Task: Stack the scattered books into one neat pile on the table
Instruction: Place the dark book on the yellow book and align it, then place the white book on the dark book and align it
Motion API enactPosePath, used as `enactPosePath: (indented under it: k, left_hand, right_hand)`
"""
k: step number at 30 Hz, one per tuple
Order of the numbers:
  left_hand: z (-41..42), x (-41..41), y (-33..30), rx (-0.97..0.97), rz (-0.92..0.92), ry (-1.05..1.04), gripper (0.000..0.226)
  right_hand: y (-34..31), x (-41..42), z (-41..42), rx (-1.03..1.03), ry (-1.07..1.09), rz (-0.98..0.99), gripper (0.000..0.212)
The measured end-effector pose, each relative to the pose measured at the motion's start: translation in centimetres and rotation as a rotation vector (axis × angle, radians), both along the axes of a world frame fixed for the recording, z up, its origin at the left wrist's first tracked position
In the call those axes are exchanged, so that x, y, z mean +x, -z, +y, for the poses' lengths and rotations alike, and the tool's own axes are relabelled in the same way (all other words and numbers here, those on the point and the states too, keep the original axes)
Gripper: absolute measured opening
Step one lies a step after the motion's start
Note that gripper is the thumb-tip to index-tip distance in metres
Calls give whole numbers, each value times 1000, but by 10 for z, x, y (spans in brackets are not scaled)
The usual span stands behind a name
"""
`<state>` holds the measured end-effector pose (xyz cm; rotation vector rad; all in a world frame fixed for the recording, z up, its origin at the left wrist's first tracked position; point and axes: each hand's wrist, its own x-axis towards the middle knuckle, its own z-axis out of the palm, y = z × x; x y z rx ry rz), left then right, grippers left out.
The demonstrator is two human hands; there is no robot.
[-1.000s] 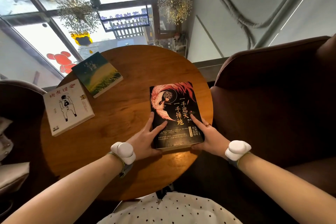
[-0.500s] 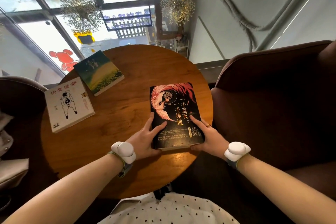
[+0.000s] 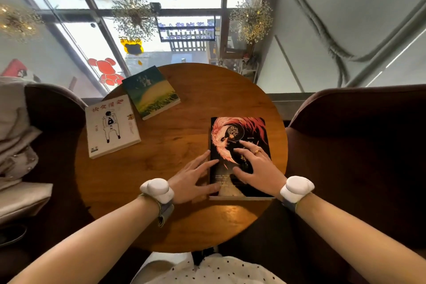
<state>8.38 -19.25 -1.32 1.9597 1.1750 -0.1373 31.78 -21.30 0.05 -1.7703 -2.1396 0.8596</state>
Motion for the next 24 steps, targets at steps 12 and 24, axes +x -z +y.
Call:
enactPosePath:
  k: [12,24]
  left_hand:
    - [46,-129,-16,96,-48,-518,69]
    - [100,-249,-11,-3,-96,-1023,75]
  right_hand:
    - [-11,-124,91,-16,95,88,51]
    - [-1,-248,163,-259,144,112,69]
